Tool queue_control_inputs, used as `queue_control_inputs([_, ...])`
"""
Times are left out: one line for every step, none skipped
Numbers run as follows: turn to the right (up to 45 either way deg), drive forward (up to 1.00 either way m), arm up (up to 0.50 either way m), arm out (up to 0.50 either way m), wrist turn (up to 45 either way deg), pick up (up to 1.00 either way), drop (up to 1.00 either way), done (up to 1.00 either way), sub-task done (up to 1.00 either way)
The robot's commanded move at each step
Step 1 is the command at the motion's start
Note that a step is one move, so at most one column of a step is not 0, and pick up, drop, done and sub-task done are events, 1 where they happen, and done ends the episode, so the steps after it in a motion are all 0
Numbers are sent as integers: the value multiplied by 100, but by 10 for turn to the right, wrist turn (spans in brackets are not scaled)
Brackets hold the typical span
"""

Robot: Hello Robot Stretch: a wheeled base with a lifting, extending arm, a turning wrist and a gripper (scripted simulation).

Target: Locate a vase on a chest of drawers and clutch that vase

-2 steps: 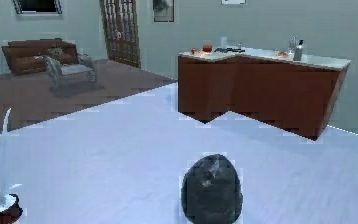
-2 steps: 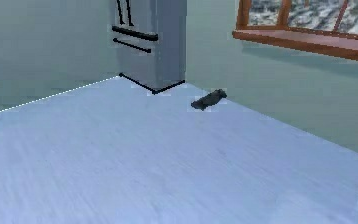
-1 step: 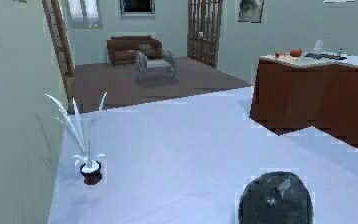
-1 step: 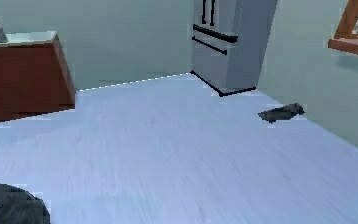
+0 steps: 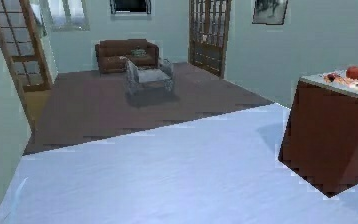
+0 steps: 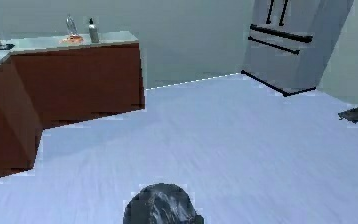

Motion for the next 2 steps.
queue_control_inputs([-30, 0, 0, 0, 0, 0, 0, 0, 0])
queue_control_inputs([0, 15, 0, 0, 0, 0, 0, 0, 0])
